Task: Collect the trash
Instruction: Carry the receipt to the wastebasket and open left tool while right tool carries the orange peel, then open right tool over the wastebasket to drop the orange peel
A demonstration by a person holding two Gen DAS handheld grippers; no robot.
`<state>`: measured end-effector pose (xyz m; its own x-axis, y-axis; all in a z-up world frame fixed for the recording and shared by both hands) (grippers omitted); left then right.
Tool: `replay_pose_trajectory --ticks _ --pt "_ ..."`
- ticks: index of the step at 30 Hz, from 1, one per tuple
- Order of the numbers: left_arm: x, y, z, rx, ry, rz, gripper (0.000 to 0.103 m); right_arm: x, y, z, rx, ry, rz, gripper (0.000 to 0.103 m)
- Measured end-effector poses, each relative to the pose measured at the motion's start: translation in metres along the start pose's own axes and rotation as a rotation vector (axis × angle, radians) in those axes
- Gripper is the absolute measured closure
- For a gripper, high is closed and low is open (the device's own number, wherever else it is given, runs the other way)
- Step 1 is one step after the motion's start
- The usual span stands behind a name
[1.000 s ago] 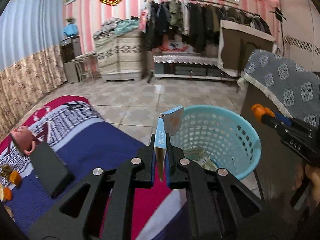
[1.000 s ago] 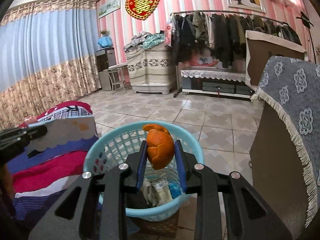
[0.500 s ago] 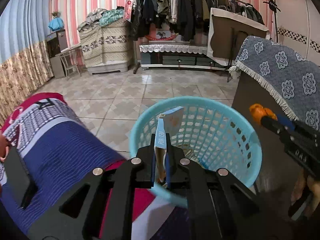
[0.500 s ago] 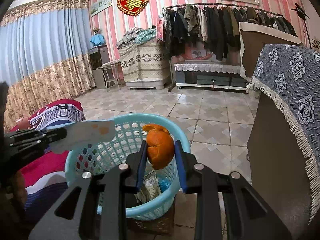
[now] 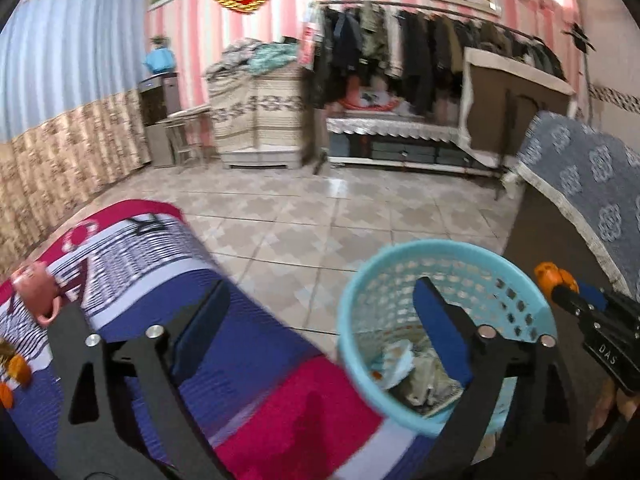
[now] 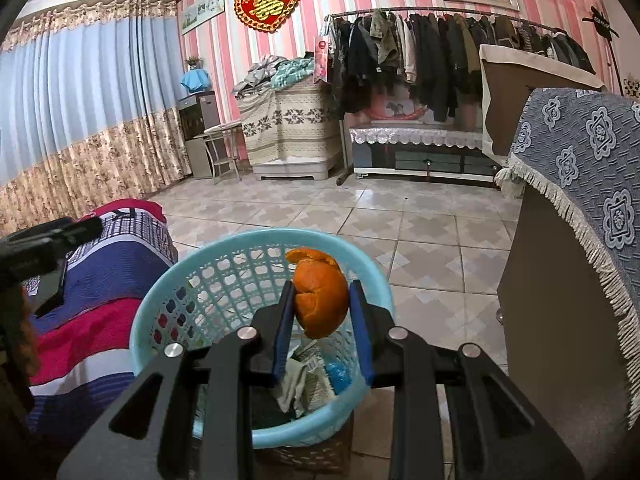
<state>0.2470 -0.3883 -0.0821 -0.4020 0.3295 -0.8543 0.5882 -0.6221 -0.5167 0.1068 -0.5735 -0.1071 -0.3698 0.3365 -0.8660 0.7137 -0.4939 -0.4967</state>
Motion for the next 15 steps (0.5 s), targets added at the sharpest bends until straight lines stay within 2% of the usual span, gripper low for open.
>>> replay_pose_trajectory --ticks 4,8,15 --pt "0.008 -0.020 -0.034 -0.037 -0.069 0.019 0.007 0.000 0.006 -0.016 -0.016 -0.004 0.003 0.075" --pt "0.016 -0.038 -0.066 -0.104 -0.090 0.026 0.007 -0.003 0.014 -0.037 -0.023 -0.012 0.017 0.075" --pt "0.023 -0.066 -0.107 -0.159 -0.146 0.046 0.006 -0.008 0.026 -0.065 0.002 -0.059 0.022 0.071"
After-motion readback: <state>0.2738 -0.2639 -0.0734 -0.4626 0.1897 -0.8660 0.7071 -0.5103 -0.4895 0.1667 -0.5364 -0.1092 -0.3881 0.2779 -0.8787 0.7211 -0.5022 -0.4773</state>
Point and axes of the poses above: each gripper's, at about its wrist camera, not at the fingertips, and y roughly the way its jaws point, z to its right, x to its underside, the point moved 8 cm from there along y, roughly the way its jaws point, and after that the axes turned 9 degrees about x, right-handed, at the moved point
